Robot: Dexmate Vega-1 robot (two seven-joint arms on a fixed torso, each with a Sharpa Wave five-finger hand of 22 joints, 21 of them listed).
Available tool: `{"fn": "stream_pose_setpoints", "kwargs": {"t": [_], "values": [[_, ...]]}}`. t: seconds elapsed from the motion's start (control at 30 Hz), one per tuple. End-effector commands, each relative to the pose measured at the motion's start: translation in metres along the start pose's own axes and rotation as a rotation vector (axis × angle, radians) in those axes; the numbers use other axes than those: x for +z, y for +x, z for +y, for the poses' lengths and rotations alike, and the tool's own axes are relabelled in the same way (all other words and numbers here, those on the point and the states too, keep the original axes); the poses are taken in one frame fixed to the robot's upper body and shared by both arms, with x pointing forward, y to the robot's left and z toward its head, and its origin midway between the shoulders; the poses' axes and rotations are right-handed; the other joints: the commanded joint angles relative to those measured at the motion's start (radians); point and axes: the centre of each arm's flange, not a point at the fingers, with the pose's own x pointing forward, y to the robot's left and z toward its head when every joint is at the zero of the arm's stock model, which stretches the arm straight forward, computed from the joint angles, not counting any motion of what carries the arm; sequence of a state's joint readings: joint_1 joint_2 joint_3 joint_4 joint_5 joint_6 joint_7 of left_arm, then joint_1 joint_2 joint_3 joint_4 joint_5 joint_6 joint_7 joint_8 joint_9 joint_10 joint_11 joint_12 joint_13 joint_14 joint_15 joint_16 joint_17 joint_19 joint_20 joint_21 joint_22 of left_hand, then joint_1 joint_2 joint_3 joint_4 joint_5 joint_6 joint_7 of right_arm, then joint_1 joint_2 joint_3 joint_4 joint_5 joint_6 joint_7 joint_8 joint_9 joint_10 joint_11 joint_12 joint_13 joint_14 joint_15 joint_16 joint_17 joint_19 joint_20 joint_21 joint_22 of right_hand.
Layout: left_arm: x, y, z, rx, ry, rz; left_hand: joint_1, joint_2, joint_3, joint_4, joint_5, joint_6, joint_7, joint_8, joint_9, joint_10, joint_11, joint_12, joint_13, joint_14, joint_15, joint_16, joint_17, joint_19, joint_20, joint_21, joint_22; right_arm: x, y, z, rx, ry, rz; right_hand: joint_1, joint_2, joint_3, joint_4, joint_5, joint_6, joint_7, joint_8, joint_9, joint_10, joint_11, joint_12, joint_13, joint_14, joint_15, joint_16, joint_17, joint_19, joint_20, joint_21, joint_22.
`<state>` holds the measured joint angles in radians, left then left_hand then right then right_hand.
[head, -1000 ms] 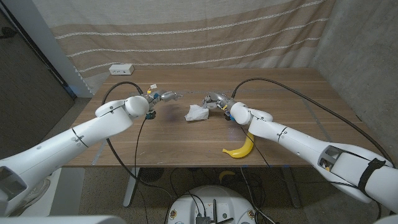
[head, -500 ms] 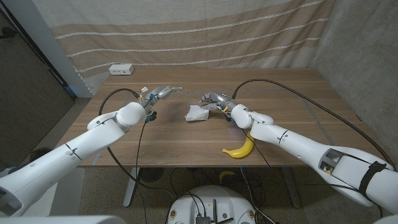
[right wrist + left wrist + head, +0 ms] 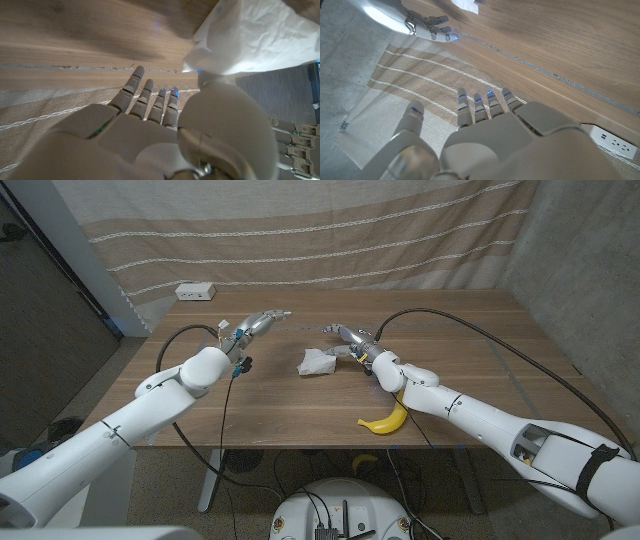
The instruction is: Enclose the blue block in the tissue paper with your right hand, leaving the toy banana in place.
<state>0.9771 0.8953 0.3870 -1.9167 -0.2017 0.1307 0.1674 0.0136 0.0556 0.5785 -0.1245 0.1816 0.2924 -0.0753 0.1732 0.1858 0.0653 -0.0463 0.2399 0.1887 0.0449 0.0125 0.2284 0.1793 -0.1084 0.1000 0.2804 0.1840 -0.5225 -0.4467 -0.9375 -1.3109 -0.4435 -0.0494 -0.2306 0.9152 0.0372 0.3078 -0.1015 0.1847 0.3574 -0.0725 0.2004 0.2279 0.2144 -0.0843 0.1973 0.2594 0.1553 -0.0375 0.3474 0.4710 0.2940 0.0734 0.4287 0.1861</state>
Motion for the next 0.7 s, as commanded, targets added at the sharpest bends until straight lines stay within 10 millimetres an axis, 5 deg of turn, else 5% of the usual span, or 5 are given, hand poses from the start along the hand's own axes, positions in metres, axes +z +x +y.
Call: {"fn": "stream_pose_setpoints", "kwargs": {"t": [0.03, 0.17, 0.37, 0.47, 0.7], "values": [[-0.002, -0.001, 0.004, 0.016, -0.053, -0.032, -0.003, 0.008, 0.004, 0.006, 0.001, -0.016, -0.003, -0.005, 0.003, -0.005, 0.001, -0.003, 0.002, 0.004, 0.0, -0.007, 0.005, 0.006, -0.002, -0.001, 0.003, -0.005, -0.002, -0.01, -0.066, 0.127, 0.019, -0.033, 0.016, -0.005, 0.018, -0.003, 0.015, 0.01, 0.011, -0.002, 0.001, 0.014, 0.008, 0.003, 0.002, -0.032, 0.007, 0.009, 0.004, 0.006, -0.003, 0.002], [-0.004, -0.001, 0.003, 0.011, -0.059, -0.033, -0.003, 0.009, 0.005, 0.007, 0.001, -0.023, -0.006, -0.004, 0.003, -0.008, 0.001, -0.005, 0.002, 0.003, 0.0, -0.009, 0.005, 0.009, -0.004, -0.001, 0.003, -0.006, -0.001, -0.014, -0.078, 0.237, 0.038, -0.124, 0.098, -0.012, 0.075, 0.005, 0.043, 0.005, 0.017, -0.012, 0.018, 0.006, 0.019, 0.004, 0.01, -0.052, 0.019, 0.027, 0.004, -0.014, -0.004, 0.005], [-0.005, -0.003, 0.004, 0.016, -0.066, -0.034, -0.002, 0.011, 0.006, 0.008, 0.002, -0.029, -0.005, -0.002, 0.003, -0.008, -0.002, -0.007, 0.002, 0.004, 0.0, -0.011, 0.005, 0.01, -0.003, -0.002, 0.003, -0.006, 0.001, -0.018, -0.08, 0.372, 0.054, -0.169, 0.096, -0.031, 0.088, 0.003, 0.053, 0.013, 0.016, -0.017, 0.027, 0.016, 0.024, 0.004, 0.014, -0.046, 0.022, 0.033, 0.002, -0.014, -0.006, 0.006], [-0.007, -0.004, 0.004, 0.016, -0.07, -0.032, -0.002, 0.012, 0.006, 0.008, 0.002, -0.037, -0.01, -0.003, 0.003, -0.009, -0.001, -0.008, 0.002, 0.003, 0.0, -0.013, 0.005, 0.011, -0.001, -0.003, 0.003, -0.006, 0.001, -0.02, -0.083, 0.419, 0.048, -0.227, 0.143, -0.032, 0.124, 0.006, 0.053, 0.012, 0.011, -0.019, 0.03, 0.007, 0.029, 0.006, 0.011, -0.06, 0.028, 0.047, -0.009, -0.041, -0.008, 0.009], [-0.012, -0.004, 0.005, 0.013, -0.129, -0.061, -0.001, 0.013, 0.007, 0.009, 0.002, -0.079, -0.041, -0.003, 0.001, -0.014, 0.001, -0.014, 0.002, 0.008, -0.01, -0.018, 0.006, 0.047, -0.017, 0.006, 0.004, -0.005, 0.005, -0.03, -0.052, 0.53, 0.013, -0.258, 0.145, -0.033, 0.139, 0.009, 0.04, 0.023, 0.004, -0.022, 0.035, 0.03, 0.032, 0.007, 0.007, -0.053, 0.03, 0.055, -0.013, -0.035, -0.008, 0.01]]}}
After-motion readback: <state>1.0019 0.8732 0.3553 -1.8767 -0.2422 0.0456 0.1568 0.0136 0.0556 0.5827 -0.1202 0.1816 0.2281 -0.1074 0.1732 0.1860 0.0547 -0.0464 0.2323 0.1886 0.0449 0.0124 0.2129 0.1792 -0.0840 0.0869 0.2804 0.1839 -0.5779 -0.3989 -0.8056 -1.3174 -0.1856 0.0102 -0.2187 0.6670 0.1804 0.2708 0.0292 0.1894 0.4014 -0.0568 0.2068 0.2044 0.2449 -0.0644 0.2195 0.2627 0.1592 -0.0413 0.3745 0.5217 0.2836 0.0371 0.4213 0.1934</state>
